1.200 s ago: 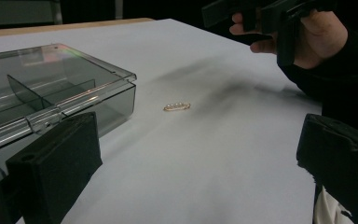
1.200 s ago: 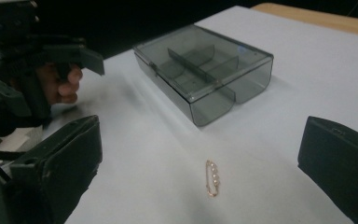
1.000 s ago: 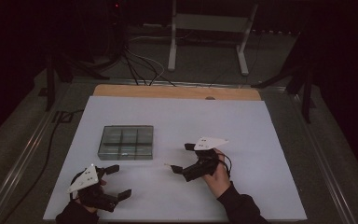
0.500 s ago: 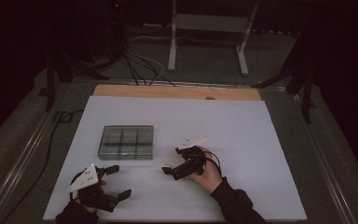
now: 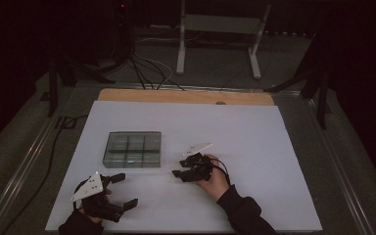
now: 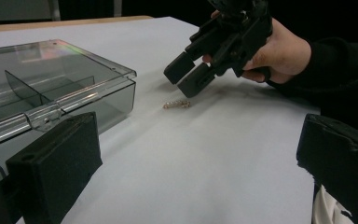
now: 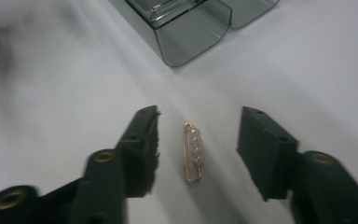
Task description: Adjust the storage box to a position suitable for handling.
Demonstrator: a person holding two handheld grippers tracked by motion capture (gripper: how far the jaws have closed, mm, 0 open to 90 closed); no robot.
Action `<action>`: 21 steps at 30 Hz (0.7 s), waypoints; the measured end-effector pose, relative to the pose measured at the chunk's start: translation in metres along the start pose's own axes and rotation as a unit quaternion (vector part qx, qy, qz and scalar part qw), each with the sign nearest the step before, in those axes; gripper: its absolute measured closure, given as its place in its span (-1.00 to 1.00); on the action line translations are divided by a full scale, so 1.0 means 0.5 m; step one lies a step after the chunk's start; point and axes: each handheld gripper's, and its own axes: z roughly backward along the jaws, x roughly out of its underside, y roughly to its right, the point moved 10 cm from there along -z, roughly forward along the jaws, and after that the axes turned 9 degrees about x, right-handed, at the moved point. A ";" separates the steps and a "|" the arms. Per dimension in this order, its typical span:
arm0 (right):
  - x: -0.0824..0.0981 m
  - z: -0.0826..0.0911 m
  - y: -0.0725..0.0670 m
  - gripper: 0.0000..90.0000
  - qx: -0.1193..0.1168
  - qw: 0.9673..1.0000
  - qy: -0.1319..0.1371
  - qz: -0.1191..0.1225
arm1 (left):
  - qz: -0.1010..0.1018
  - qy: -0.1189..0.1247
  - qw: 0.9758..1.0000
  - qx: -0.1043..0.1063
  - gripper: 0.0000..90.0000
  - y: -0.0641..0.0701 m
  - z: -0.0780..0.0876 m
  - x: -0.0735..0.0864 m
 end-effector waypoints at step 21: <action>0.017 -0.030 -0.002 0.75 0.053 0.998 -0.032 0.034 | 0.000 0.003 1.000 0.002 -0.98 0.000 0.001 -0.002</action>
